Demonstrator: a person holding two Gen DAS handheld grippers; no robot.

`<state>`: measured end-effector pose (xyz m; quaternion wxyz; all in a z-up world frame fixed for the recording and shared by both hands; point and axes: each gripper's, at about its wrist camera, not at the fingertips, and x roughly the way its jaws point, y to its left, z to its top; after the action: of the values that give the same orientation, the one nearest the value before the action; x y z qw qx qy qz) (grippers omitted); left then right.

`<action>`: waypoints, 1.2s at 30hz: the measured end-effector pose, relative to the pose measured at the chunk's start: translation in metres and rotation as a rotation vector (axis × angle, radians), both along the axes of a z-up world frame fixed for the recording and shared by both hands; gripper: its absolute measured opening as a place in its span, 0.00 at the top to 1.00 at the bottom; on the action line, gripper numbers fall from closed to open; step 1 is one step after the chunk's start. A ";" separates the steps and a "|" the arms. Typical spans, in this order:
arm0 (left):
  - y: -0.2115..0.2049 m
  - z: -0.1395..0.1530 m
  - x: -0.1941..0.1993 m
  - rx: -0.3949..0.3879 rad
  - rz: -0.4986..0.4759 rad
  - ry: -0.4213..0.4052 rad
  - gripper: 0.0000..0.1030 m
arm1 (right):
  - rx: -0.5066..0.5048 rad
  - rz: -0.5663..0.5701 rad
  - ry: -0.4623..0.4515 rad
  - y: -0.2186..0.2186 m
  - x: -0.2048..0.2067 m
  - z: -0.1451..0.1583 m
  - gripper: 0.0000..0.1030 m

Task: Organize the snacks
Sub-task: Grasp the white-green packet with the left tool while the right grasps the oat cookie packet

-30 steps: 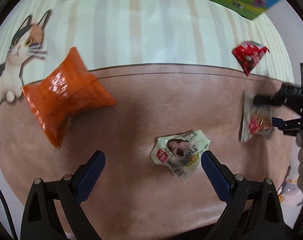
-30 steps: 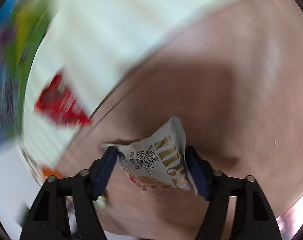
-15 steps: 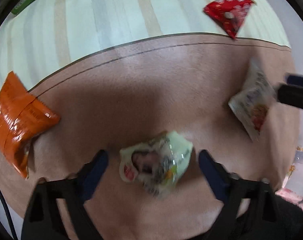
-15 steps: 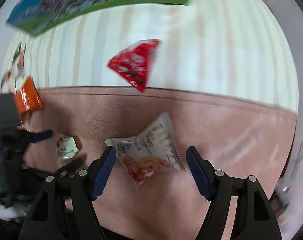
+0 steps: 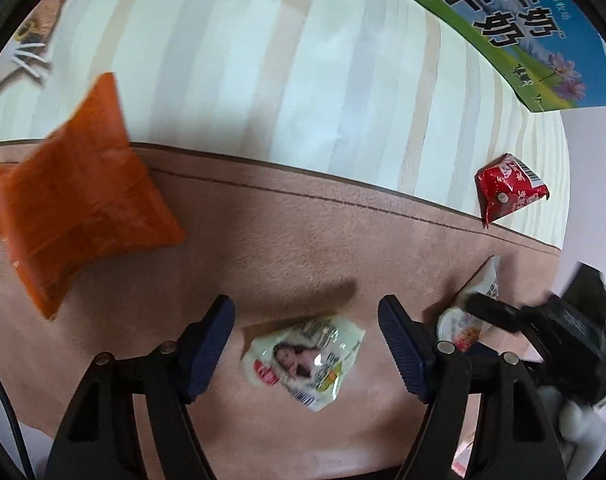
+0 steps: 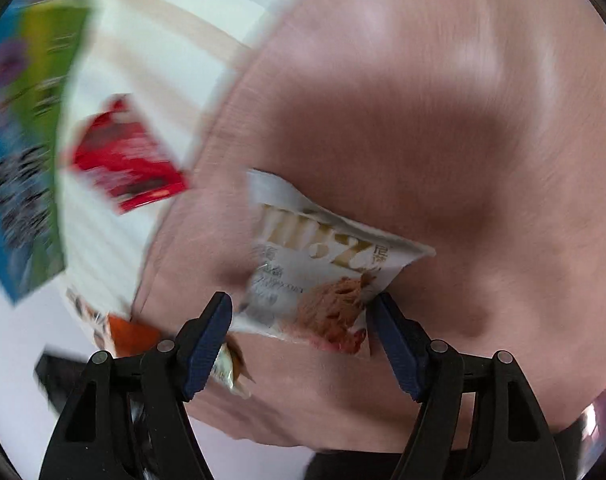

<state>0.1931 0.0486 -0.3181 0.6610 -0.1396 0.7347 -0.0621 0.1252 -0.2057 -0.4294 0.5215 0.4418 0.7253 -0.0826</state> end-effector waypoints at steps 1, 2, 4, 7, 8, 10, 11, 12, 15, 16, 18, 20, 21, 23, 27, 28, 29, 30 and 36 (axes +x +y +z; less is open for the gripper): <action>-0.001 0.001 -0.004 0.006 -0.014 -0.005 0.29 | -0.005 -0.017 0.015 0.002 0.001 -0.005 0.29; -0.003 0.003 -0.007 0.014 -0.033 -0.006 0.29 | -0.029 -0.010 0.019 0.004 0.003 -0.006 0.31; -0.004 0.014 -0.004 0.018 -0.060 -0.007 0.29 | -0.063 0.078 0.006 0.014 0.010 -0.006 0.36; -0.014 0.017 -0.016 0.033 -0.111 -0.018 0.29 | -0.110 0.272 -0.049 0.031 0.022 -0.001 0.42; -0.018 0.017 -0.018 0.028 -0.133 -0.015 0.29 | -0.125 0.360 -0.071 0.037 0.024 0.003 0.43; -0.037 0.020 -0.019 0.023 -0.172 -0.004 0.29 | -0.175 0.572 -0.112 0.054 0.030 0.013 0.44; -0.055 0.018 -0.019 0.024 -0.194 0.003 0.29 | -0.207 0.696 -0.129 0.064 0.030 0.017 0.45; -0.062 0.014 -0.021 0.028 -0.228 0.016 0.29 | -0.265 0.822 -0.151 0.074 0.028 0.022 0.45; -0.094 -0.001 -0.022 0.065 -0.300 0.046 0.29 | -0.401 1.115 -0.190 0.099 0.017 0.031 0.45; -0.103 -0.006 -0.023 0.081 -0.329 0.051 0.29 | -0.408 1.147 -0.189 0.102 0.014 0.032 0.44; -0.118 -0.026 -0.006 0.102 -0.357 0.056 0.29 | -0.374 1.129 -0.181 0.103 0.012 0.033 0.43; -0.127 -0.031 -0.008 0.099 -0.351 0.054 0.29 | -0.351 1.082 -0.176 0.107 0.012 0.032 0.43; -0.130 -0.031 -0.008 0.101 -0.349 0.051 0.29 | -0.347 1.066 -0.176 0.106 0.012 0.031 0.42; -0.130 -0.033 -0.010 0.102 -0.343 0.046 0.29 | -0.341 1.028 -0.178 0.098 0.009 0.032 0.42; -0.127 -0.037 -0.016 0.098 -0.336 0.047 0.29 | -0.334 0.991 -0.179 0.077 0.007 0.031 0.41; -0.127 -0.037 -0.017 0.102 -0.337 0.046 0.29 | -0.336 0.984 -0.178 0.091 0.011 0.028 0.41; -0.128 -0.038 -0.017 0.107 -0.333 0.043 0.29 | -0.338 0.980 -0.176 0.091 0.010 0.028 0.41; -0.128 -0.037 -0.017 0.105 -0.329 0.040 0.29 | -0.338 0.975 -0.174 0.081 0.019 0.030 0.41; -0.094 -0.049 -0.018 0.014 -0.249 0.088 0.29 | -0.327 0.937 -0.159 0.071 0.027 0.020 0.40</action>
<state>0.1751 -0.0459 -0.3675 0.6163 -0.0454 0.7750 -0.1322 0.1520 -0.1342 -0.4094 0.6186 -0.0140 0.7813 0.0817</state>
